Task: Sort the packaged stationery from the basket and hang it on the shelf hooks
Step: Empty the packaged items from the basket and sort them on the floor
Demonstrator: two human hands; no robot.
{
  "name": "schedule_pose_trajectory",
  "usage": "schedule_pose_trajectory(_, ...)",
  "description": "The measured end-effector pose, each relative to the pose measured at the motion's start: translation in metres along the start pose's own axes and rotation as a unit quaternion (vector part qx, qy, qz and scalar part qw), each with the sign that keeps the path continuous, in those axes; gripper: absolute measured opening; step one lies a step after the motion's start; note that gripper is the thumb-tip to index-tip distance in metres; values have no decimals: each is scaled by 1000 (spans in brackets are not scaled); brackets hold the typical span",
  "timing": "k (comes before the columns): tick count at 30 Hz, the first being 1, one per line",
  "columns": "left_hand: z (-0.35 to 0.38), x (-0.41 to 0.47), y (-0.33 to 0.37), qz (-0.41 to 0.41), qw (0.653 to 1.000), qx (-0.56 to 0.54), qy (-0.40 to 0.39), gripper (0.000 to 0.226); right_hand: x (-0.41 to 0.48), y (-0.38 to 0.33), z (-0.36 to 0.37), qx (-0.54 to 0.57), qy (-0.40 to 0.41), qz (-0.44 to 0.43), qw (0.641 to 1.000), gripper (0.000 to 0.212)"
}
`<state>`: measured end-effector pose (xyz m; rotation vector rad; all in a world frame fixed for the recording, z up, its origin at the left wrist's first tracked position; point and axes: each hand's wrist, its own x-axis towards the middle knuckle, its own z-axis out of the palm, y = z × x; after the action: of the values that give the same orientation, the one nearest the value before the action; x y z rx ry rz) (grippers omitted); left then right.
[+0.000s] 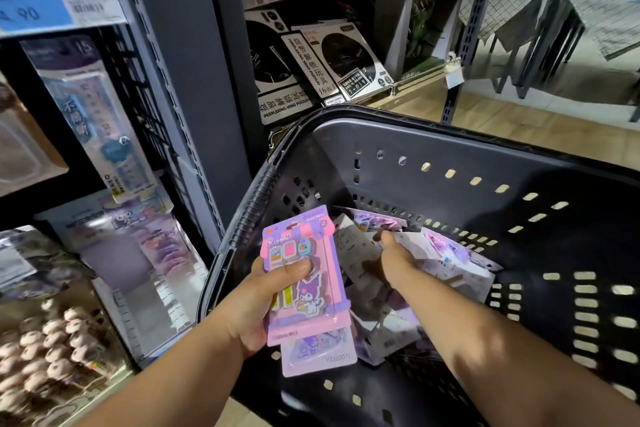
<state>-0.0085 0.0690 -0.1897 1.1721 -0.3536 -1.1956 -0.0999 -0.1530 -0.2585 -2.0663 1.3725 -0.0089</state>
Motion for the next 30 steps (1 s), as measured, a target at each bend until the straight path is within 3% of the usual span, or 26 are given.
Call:
schedule_pose_trajectory(6, 3, 1, -3, 8, 1000, -4, 6, 108, -11, 3, 7, 36, 24, -15, 999, 38)
schedule_pose_trajectory(8, 2, 1, -5, 8, 1000, 2, 12, 112, -20, -2, 1, 101, -17, -25, 994, 22)
schedule_pose_trajectory(12, 1, 2, -7, 10, 1000, 2, 15, 120, -31, -4, -10, 214, -86, -27, 973, 31)
schedule_pose_trajectory(15, 0, 0, -7, 14, 1000, -2, -9, 102, -31, 3, -11, 179, -112, -66, 975, 36)
schedule_pose_trajectory(18, 1, -2, -6, 8, 1000, -2, -13, 102, -34, 10, -16, 208, -122, -118, 963, 14)
schedule_pose_trajectory(22, 2, -4, -3, 10, 1000, 0, -5, 110, -32, 11, -23, 185, -176, -184, 949, 40)
schedule_pose_trajectory(25, 2, -5, -1, 14, 1000, -3, 7, 120, -34, 7, -23, 127, -56, -238, 961, 37)
schedule_pose_trajectory(30, 3, -9, 2, 20, 1000, -4, 23, 130, -49, -6, -40, 164, 61, -269, 947, 26)
